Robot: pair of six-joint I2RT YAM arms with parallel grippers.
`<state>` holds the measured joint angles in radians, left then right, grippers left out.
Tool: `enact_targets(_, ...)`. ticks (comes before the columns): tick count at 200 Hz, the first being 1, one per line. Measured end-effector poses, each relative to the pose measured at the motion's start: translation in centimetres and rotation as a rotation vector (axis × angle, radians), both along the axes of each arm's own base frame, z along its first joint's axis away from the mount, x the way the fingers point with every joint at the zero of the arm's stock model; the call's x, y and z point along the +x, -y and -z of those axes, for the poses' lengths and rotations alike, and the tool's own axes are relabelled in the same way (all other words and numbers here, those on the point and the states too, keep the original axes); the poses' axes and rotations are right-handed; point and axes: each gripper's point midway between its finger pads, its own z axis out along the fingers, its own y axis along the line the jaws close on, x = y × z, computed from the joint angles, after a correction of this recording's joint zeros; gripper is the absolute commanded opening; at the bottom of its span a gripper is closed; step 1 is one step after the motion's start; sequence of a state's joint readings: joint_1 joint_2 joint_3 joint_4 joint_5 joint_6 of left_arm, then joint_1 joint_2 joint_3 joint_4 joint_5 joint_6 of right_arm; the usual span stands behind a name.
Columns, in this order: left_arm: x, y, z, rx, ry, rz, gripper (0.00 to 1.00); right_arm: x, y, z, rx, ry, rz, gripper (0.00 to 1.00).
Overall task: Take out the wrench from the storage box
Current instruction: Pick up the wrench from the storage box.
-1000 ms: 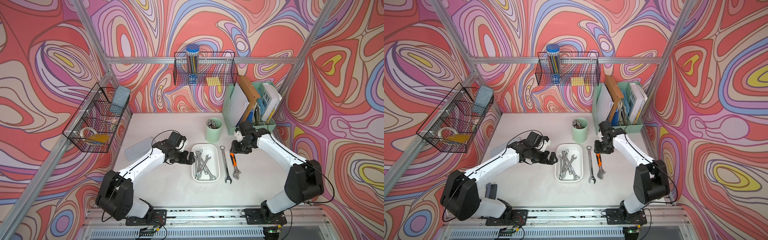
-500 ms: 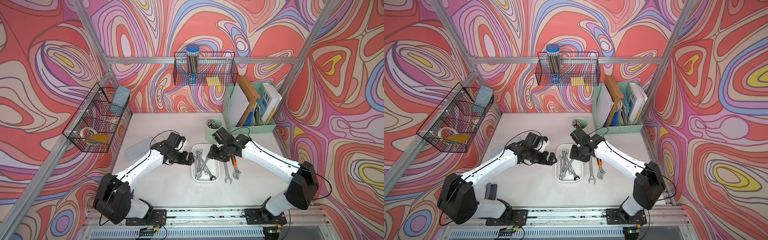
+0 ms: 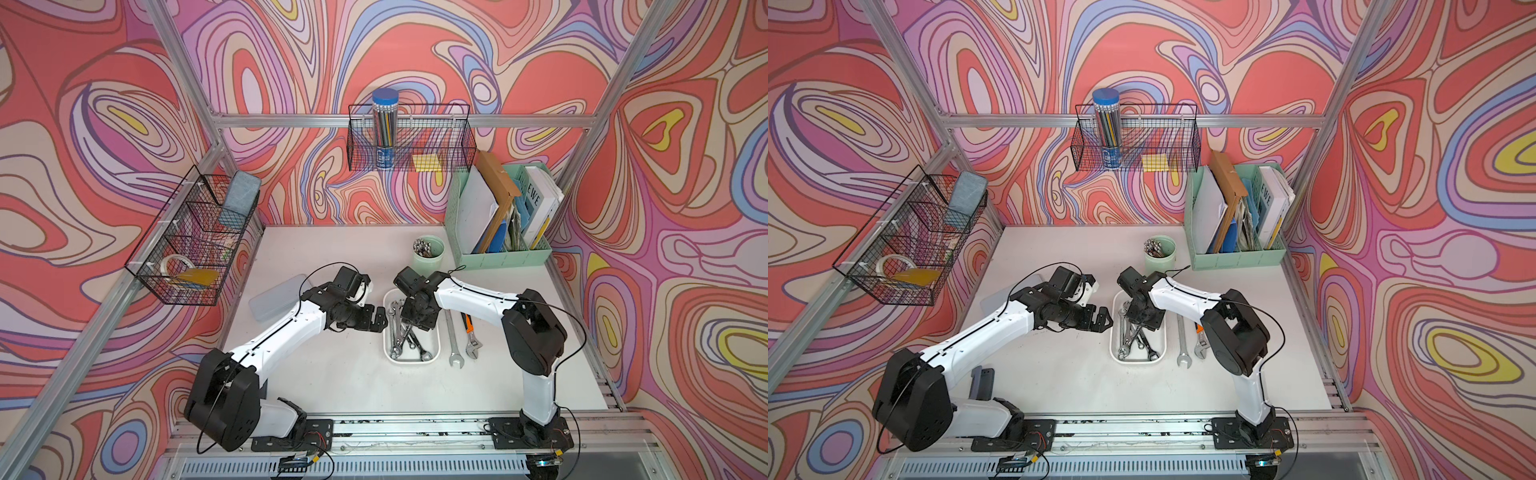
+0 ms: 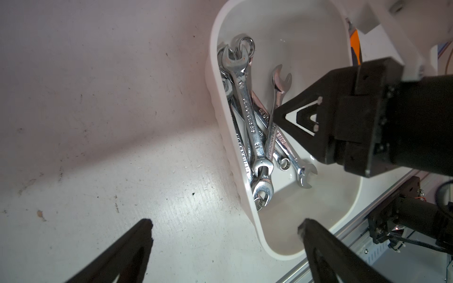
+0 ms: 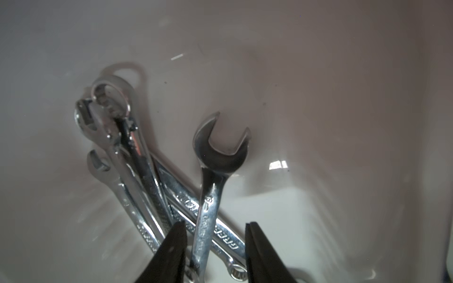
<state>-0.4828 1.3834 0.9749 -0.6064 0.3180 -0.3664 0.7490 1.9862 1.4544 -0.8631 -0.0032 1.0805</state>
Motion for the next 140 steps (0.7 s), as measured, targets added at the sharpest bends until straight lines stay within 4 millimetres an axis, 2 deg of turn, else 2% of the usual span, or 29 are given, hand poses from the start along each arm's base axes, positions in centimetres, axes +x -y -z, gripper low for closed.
enact_targets(55, 0.0, 0.0, 0.1, 0.005, 0.003, 0.01, 0.99, 0.4, 0.1, 1.3, -0.042, -0.016, 0.003, 0.36)
enact_targets(140, -0.2, -0.1, 0.9, 0.02, -0.013, 0.022, 0.99, 1.2, -0.7, 1.4, -0.018, -0.009, 0.016, 0.28)
